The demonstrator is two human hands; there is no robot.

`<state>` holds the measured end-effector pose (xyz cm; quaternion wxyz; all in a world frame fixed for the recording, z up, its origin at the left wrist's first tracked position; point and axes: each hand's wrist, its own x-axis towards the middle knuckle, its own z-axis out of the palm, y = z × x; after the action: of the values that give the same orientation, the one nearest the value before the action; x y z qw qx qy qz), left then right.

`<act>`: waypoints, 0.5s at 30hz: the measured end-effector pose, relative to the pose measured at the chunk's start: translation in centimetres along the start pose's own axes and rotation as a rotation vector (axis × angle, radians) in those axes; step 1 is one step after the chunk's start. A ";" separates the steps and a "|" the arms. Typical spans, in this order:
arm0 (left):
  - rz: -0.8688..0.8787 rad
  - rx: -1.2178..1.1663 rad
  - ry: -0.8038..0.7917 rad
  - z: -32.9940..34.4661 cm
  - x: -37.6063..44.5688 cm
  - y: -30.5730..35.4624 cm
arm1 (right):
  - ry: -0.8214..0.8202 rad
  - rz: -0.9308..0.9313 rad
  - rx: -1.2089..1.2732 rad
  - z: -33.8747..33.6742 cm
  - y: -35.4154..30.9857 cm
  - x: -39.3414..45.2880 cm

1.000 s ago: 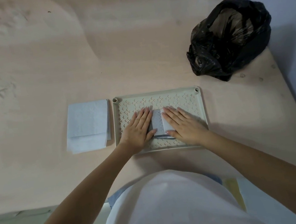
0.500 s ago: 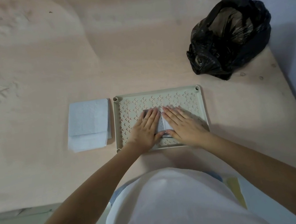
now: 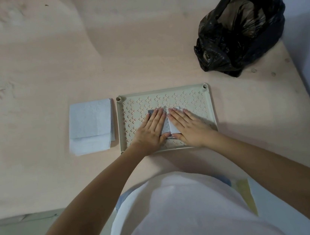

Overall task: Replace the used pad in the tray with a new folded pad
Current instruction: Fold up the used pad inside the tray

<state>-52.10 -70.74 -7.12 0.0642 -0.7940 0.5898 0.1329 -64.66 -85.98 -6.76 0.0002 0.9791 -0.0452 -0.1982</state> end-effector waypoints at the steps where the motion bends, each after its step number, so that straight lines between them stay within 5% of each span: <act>1: 0.004 0.000 0.003 0.0 0.0 -0.1 | -0.006 0.000 -0.003 0.0 0.1 0.0; 5: 0.023 -0.024 -0.004 -0.4 -0.3 -0.6 | -0.051 -0.036 0.106 -0.7 0.8 -0.2; 8: -0.025 -0.369 0.131 -1.7 -0.9 -1.3 | 0.065 0.097 0.489 -1.4 1.4 -1.0; 11: -0.256 -0.545 0.330 -2.4 -1.1 -1.3 | 0.377 0.366 0.577 -2.0 1.2 -1.3; 15: -0.566 -0.625 0.203 -3.0 -0.4 0.1 | 0.289 0.561 0.697 -3.1 -0.6 -0.6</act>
<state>-51.90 -71.21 -4.10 -0.2035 -0.9147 0.2838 0.2034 -63.97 -85.33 -3.72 -0.2687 0.8883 -0.3716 -0.0252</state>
